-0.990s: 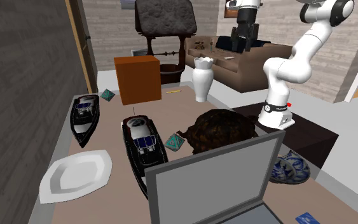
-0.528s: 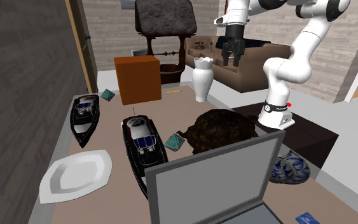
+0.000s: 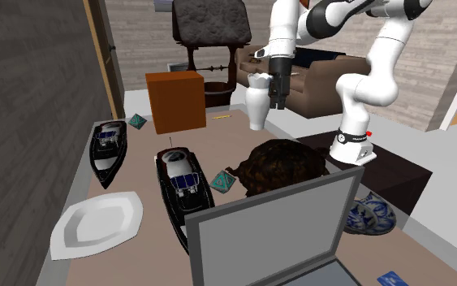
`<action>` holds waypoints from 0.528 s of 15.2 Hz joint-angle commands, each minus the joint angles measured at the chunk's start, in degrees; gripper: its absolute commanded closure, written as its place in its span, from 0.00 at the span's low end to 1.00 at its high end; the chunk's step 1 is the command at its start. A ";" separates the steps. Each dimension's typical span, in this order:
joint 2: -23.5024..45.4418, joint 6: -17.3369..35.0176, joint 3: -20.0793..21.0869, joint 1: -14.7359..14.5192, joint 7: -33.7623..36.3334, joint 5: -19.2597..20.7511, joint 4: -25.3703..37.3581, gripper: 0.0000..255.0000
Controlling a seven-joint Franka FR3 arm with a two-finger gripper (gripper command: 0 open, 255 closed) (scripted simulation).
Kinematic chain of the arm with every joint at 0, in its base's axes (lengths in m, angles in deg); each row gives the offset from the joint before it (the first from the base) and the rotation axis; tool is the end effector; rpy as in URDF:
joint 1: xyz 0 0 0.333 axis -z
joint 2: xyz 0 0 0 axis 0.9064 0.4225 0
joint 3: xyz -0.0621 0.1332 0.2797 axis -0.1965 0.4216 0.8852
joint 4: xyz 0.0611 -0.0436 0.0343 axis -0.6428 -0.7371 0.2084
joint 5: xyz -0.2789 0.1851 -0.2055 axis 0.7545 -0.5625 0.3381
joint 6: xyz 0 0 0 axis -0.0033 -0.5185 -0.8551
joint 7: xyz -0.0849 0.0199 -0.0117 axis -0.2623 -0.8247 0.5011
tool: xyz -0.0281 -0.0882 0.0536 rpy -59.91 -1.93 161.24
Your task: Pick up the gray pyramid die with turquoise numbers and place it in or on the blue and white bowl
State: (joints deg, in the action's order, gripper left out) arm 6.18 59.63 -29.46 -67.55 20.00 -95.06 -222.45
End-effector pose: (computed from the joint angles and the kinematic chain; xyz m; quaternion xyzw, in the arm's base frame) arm 0.4452 0.0082 0.4718 -0.9766 0.1512 -0.0571 0.1416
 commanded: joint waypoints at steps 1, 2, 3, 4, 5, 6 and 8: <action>3.82 3.24 -0.20 -0.46 0.21 -2.25 0.89 0.00; 5.91 4.81 -0.29 -0.73 0.20 -3.48 1.50 0.00; 8.04 6.31 -0.38 -1.02 0.12 -4.76 2.20 0.00; 10.18 7.74 -0.46 -1.30 -0.01 -6.11 2.99 0.00; 12.34 9.08 -0.54 -1.56 -0.20 -7.51 3.87 0.00; 14.52 10.34 -0.59 -1.80 -0.44 -8.97 4.83 0.00; 18.92 12.61 -0.63 -2.19 -1.04 -12.01 7.01 0.00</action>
State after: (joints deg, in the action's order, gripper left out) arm 23.16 70.94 -30.06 -69.54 19.26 -105.46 -216.13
